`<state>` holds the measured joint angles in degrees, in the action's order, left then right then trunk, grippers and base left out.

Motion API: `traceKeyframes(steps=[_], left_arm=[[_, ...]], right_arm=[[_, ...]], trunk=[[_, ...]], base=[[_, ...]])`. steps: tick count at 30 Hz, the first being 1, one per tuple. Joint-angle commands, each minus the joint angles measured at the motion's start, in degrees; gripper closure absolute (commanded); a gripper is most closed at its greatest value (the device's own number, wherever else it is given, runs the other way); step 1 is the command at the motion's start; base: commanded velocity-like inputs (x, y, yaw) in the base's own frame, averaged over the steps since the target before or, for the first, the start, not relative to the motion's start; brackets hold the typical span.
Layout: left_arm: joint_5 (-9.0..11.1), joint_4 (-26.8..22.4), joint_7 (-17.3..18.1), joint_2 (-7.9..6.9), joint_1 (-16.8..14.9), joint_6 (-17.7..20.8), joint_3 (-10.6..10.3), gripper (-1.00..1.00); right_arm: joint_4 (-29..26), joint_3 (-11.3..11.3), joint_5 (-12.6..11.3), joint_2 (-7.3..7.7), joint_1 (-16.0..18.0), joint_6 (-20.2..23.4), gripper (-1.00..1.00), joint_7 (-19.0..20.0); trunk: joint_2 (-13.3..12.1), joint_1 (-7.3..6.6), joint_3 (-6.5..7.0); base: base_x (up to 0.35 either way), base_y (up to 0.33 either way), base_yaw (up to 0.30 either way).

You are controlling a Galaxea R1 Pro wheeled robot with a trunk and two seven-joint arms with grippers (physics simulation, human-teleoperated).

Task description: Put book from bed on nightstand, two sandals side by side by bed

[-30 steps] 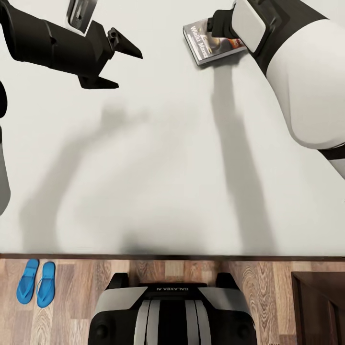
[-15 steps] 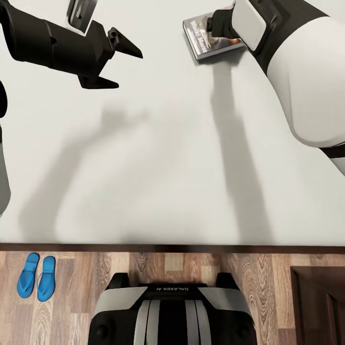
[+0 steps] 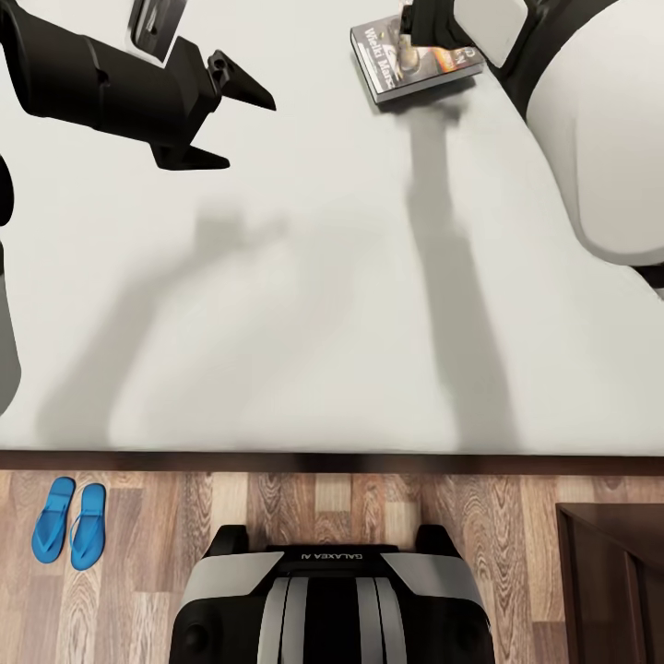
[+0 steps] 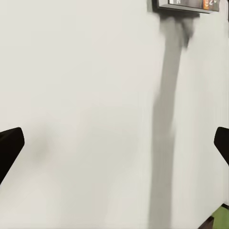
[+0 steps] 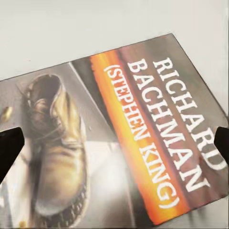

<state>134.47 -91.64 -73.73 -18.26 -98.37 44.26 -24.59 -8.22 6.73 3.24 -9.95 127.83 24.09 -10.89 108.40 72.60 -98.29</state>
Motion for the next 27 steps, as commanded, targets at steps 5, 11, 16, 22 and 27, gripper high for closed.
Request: traceKeyframes(steps=[5, 11, 16, 22, 27], left_arm=[[0.27, -0.03, -0.29, -0.02, -0.12, 0.46, -0.02, -1.00], [0.27, -0.10, -0.27, -0.02, -0.09, 0.52, 0.69, -1.00], [0.27, -0.11, -0.27, 0.00, -0.07, 0.56, 1.04, -1.00], [0.27, -0.12, -0.27, 0.15, -0.07, 0.56, 1.18, -1.00], [0.27, -0.13, -0.27, 0.23, -0.06, 0.62, 1.21, -1.00]], right_arm=[[-0.08, 0.57, 0.26, -0.05, 2.94, 2.42, -1.00, -0.10], [0.00, 0.68, 0.20, -0.05, 2.79, 2.82, -1.00, -0.09], [0.14, 0.72, 0.19, -0.05, 2.37, 2.87, -1.00, -0.09], [0.38, 0.74, 0.19, -0.05, 0.49, 2.87, -1.00, -0.09], [0.57, 0.74, 0.21, -0.05, -0.87, 2.48, -1.00, -0.09]], trunk=[[0.01, 0.01, -0.03], [0.01, 0.01, -0.03], [0.01, 0.01, -0.03], [0.01, 0.01, -0.03], [0.01, 0.01, -0.03]], base=[[0.054, -0.001, 0.000], [0.262, 0.000, 0.000], [0.276, 0.000, 0.000], [0.086, 0.000, 0.000], [0.016, 0.000, 0.000]])
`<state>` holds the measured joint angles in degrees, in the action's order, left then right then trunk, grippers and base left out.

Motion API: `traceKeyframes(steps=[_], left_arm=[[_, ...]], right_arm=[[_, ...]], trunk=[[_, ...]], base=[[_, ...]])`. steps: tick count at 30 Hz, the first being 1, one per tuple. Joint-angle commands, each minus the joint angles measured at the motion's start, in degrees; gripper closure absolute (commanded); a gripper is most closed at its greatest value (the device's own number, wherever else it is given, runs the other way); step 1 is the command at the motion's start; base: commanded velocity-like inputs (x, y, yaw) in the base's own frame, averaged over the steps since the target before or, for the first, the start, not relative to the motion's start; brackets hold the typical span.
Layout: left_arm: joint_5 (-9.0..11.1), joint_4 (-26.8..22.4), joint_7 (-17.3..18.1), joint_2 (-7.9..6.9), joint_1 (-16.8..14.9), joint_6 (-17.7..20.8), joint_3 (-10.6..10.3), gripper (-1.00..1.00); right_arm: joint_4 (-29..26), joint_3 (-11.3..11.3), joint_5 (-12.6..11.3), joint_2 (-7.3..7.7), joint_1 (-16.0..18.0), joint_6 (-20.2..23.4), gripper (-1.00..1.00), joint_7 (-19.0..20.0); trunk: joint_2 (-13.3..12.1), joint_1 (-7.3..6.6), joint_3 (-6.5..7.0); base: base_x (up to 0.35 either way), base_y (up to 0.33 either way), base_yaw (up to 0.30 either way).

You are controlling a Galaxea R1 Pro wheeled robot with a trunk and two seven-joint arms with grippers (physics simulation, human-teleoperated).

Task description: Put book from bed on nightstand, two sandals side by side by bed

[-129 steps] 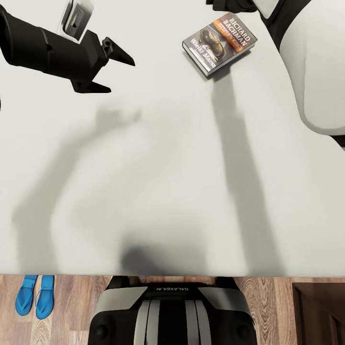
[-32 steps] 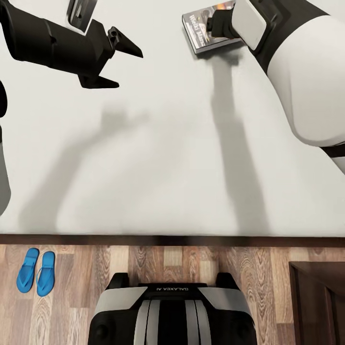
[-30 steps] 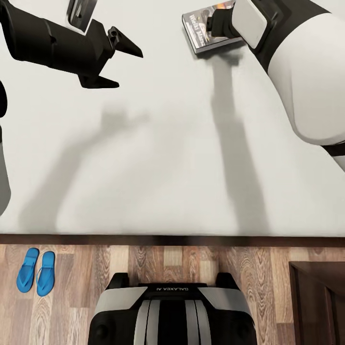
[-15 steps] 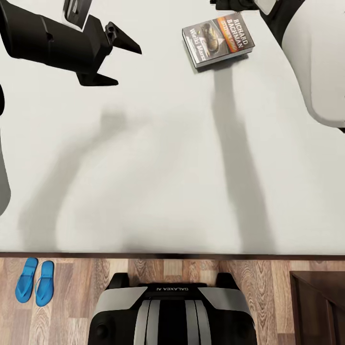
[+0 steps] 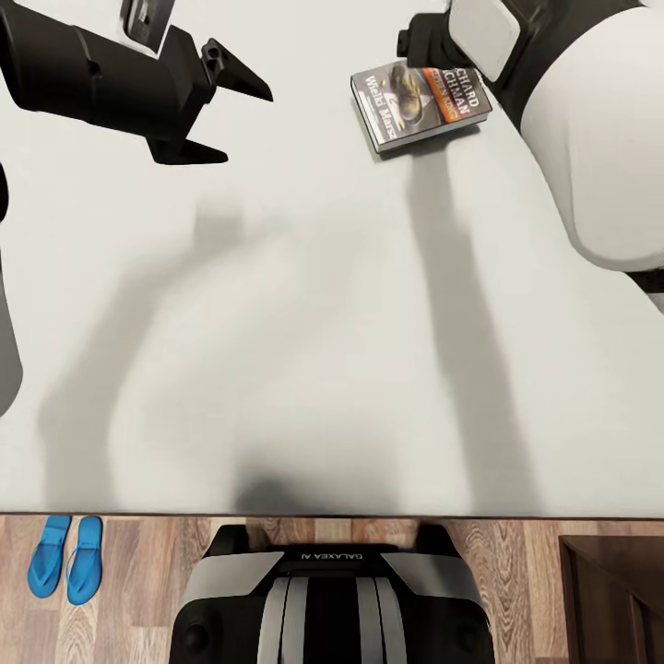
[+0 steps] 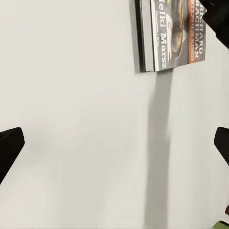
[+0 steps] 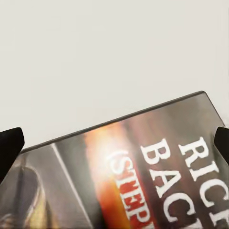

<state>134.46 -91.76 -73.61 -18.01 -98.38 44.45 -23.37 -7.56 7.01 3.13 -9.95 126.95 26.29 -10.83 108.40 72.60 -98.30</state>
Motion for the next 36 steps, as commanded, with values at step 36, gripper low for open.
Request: traceKeyframes(steps=[36], left_arm=[[0.27, -0.34, -0.40, -0.01, 0.08, 0.65, 0.00, -1.00]], right_arm=[[-0.11, 0.46, 0.35, -0.04, -3.34, -3.22, -1.00, -0.15]], trunk=[[0.01, 0.00, -0.02]], base=[[0.048, 0.009, 0.000]])
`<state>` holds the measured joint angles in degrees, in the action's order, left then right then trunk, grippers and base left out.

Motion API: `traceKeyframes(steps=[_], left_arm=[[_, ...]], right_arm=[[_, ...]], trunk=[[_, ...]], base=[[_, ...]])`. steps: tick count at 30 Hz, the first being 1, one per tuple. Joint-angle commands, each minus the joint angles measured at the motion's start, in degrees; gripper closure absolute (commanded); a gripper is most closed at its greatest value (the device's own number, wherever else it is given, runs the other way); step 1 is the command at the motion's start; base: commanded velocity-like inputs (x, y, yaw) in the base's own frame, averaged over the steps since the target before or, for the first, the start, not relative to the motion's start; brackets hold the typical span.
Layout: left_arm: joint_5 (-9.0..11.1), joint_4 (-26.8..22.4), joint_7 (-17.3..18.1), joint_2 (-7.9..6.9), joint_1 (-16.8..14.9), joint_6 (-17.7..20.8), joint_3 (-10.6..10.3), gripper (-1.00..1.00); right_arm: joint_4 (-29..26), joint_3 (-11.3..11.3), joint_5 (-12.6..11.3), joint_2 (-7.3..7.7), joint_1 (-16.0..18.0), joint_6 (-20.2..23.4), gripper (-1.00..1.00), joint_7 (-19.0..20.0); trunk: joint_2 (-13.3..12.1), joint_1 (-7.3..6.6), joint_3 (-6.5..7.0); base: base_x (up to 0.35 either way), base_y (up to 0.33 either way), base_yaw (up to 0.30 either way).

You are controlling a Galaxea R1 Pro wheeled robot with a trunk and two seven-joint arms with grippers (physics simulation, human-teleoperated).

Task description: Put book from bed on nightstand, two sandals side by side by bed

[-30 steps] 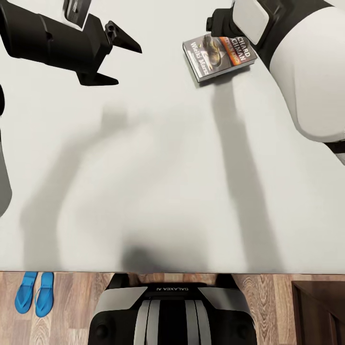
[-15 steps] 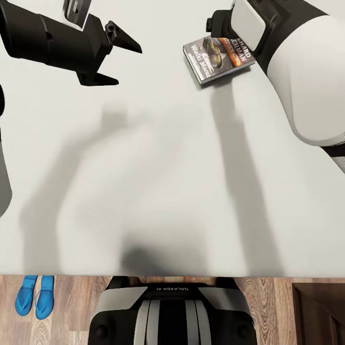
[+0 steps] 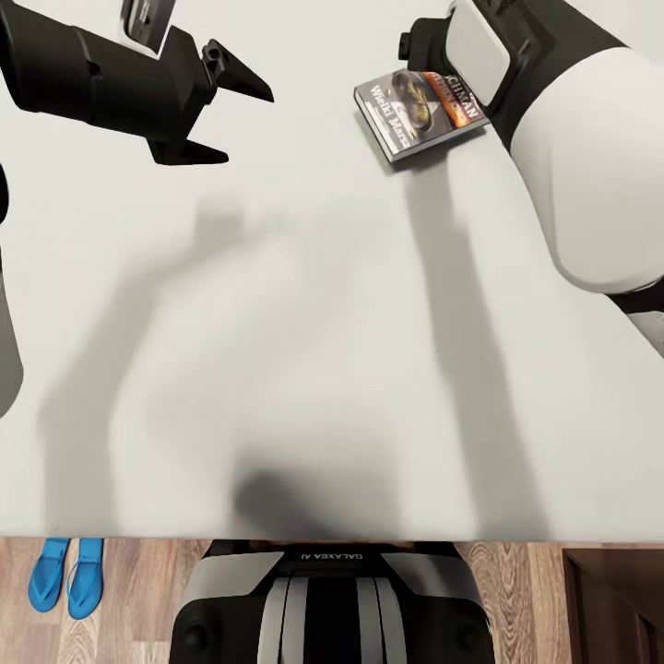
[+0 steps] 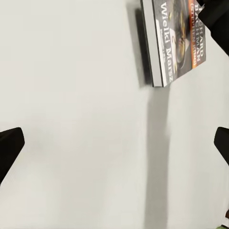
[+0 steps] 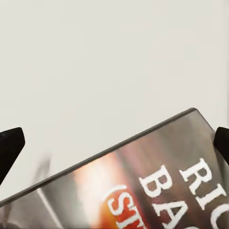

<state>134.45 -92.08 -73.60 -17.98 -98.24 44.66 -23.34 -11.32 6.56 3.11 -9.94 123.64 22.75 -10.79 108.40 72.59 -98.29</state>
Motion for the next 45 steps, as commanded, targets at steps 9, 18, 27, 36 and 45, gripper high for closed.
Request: traceKeyframes(steps=[9, 18, 27, 36, 45], left_arm=[[0.26, -0.03, -0.42, -0.03, -0.10, 0.32, -0.01, -1.00], [0.25, -0.01, -0.41, 0.02, -0.18, 0.28, 0.01, -1.00], [0.21, -0.02, -0.40, 0.05, -0.20, 0.25, 0.05, -1.00], [0.20, -0.03, -0.40, 0.01, -0.23, 0.25, 0.05, -1.00], [0.20, -0.03, -0.36, 0.04, -0.28, 0.39, 0.05, -1.00]], right_arm=[[3.60, 0.83, 0.40, -0.06, -0.66, 0.34, -1.00, -0.19], [3.54, 0.82, 0.41, -0.06, -0.56, 0.36, -1.00, -0.19], [3.26, 0.74, 0.45, -0.06, 0.05, 0.38, -1.00, -0.19], [3.07, 0.73, 0.41, -0.06, 4.12, 1.06, -1.00, -0.19], [3.06, 0.80, 0.40, -0.06, 4.41, 1.25, -1.00, -0.17]], trunk=[[0.01, 0.01, -0.03], [0.01, 0.01, -0.03], [0.01, 0.01, -0.03], [0.01, 0.01, -0.03], [0.01, 0.01, -0.03]], base=[[-0.066, -0.020, 0.000], [-0.291, -0.097, 0.000], [-0.124, -0.034, 0.000], [-0.002, -0.001, 0.000], [0.184, 0.070, 0.000]])
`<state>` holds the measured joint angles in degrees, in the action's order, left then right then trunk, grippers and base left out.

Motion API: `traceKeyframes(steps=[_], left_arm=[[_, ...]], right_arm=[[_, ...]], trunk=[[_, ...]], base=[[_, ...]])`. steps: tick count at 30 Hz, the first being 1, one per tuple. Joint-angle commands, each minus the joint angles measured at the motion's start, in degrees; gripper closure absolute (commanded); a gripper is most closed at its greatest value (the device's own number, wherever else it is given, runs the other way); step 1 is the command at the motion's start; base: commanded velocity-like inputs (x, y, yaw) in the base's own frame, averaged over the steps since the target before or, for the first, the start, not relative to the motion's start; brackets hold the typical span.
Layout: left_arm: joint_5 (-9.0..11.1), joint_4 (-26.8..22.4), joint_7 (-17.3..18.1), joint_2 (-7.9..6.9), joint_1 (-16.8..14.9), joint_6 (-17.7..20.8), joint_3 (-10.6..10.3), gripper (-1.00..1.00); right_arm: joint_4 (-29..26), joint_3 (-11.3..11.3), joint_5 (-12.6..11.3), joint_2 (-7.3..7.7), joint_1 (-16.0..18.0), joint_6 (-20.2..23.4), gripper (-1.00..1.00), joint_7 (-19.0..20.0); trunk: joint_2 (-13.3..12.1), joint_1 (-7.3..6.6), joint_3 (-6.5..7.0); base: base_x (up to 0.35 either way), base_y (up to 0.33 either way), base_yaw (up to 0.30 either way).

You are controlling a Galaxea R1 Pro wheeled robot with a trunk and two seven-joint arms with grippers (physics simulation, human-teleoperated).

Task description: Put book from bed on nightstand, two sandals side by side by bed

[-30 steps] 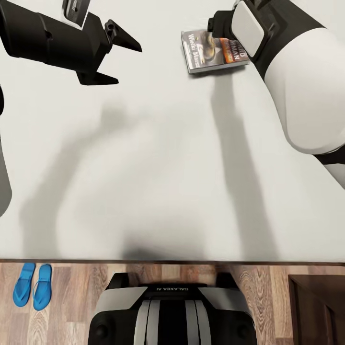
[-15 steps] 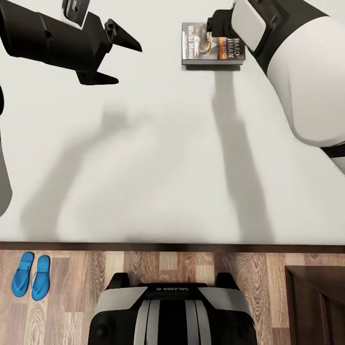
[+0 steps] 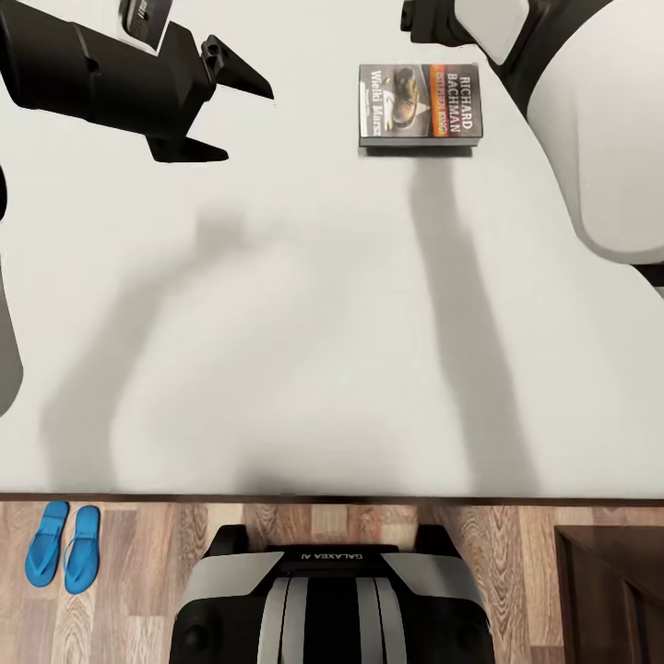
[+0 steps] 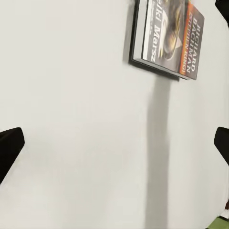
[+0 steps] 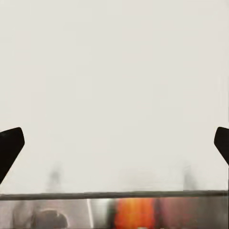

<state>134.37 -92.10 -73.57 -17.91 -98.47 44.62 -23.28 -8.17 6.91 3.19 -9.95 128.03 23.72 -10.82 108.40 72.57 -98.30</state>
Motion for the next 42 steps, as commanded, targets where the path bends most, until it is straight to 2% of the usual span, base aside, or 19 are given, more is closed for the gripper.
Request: traceKeyframes(steps=[1, 14, 21, 30, 42], left_arm=[[0.28, -0.01, -0.38, -0.03, -0.05, 0.44, -0.01, -1.00], [0.33, -0.01, 0.23, -0.02, -0.07, 0.42, -0.01, -1.00], [0.36, -0.01, 0.24, -0.02, -0.06, 0.46, -0.01, -1.00], [0.37, -0.01, 0.21, -0.07, -0.06, 0.53, -0.03, -1.00], [0.37, -0.01, 0.26, -0.10, -0.06, 0.56, -0.02, -1.00]], right_arm=[[-0.09, 0.46, 0.32, -0.05, -0.03, 0.30, -1.00, -0.15], [0.01, 0.55, 0.24, -0.05, -1.19, 0.17, -1.00, 0.36], [0.05, 0.56, 0.24, -0.05, -4.84, -0.40, -1.00, 0.44], [0.01, 0.48, 0.32, -0.05, -5.85, -0.51, -1.00, 0.43], [0.00, 0.43, 0.33, -0.05, -5.47, -0.18, -1.00, -0.02]], trunk=[[0.01, 0.03, -0.02], [0.01, 0.03, -0.02], [0.01, 0.03, -0.02], [0.01, 0.03, -0.02], [0.01, 0.03, -0.02]], base=[[0.264, 0.114, 0.000], [0.098, 0.043, 0.000], [0.003, 0.001, 0.000], [-0.001, 0.000, 0.000], [-0.225, 0.000, 0.000]])
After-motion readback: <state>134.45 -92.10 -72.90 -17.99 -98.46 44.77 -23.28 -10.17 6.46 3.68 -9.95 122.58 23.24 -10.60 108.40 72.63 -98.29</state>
